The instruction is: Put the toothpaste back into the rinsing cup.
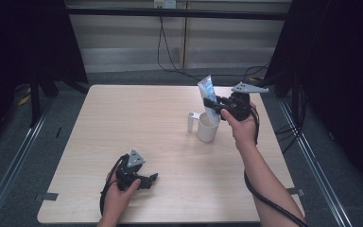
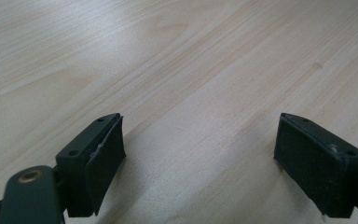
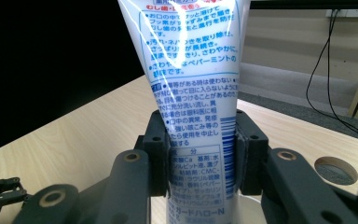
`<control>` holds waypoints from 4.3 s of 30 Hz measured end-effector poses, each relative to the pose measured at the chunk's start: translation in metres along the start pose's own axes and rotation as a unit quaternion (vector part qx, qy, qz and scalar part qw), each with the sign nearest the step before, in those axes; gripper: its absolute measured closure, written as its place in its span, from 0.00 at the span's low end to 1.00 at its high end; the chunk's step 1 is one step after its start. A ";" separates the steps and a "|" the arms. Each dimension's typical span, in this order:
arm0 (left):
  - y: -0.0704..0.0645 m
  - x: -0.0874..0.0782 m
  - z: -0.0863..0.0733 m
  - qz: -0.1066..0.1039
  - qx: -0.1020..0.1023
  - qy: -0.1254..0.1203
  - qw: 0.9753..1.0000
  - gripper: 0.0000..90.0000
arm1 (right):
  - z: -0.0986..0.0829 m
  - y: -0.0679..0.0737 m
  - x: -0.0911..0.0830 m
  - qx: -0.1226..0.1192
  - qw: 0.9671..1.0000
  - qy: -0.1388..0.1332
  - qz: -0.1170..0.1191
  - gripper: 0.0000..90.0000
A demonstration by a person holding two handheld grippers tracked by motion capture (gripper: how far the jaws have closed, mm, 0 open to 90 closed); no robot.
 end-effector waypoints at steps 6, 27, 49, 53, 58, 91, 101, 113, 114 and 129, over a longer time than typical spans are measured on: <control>0.000 0.000 0.000 -0.003 -0.001 -0.001 1.000 0.18 | -0.005 -0.002 0.006 0.000 1.000 0.000 -0.010 0.71; 0.000 0.000 0.000 0.000 0.000 0.000 1.000 0.18 | -0.026 -0.009 0.022 0.016 0.999 0.008 -0.031 0.70; 0.000 0.001 0.000 -0.004 -0.001 -0.003 1.000 0.17 | -0.045 -0.014 0.030 0.021 0.998 0.021 -0.053 0.69; 0.000 0.000 0.000 -0.004 0.001 -0.002 1.000 0.17 | -0.049 -0.015 0.028 0.024 0.998 0.022 -0.053 0.69; 0.000 0.000 0.000 -0.004 0.002 -0.001 1.000 0.17 | -0.053 -0.013 0.030 0.016 0.998 0.025 -0.048 0.68; 0.000 0.001 0.000 -0.004 0.000 -0.003 1.000 0.17 | -0.075 -0.009 0.024 0.022 0.997 0.054 -0.048 0.64; 0.000 0.001 0.000 -0.004 0.000 -0.003 1.000 0.17 | -0.076 -0.008 0.025 0.017 0.997 0.059 -0.047 0.63; 0.000 0.001 0.000 -0.003 0.000 -0.003 1.000 0.17 | -0.079 -0.008 0.022 0.019 0.997 0.060 -0.045 0.61; 0.000 0.001 0.000 -0.003 0.000 -0.003 1.000 0.17 | -0.079 -0.008 0.022 0.019 0.997 0.060 -0.045 0.61; 0.000 0.001 0.000 -0.003 0.000 -0.003 1.000 0.17 | -0.078 -0.005 0.022 0.007 0.996 0.071 -0.045 0.58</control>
Point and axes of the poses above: each handheld gripper's, and its own axes: x roughly forward along the jaws, z roughly out of its top, y roughly to its left, the point moved 1 cm from there along x, roughly forward along the jaws, and after that the axes turned 14 degrees about -x, right-handed, at the moved point
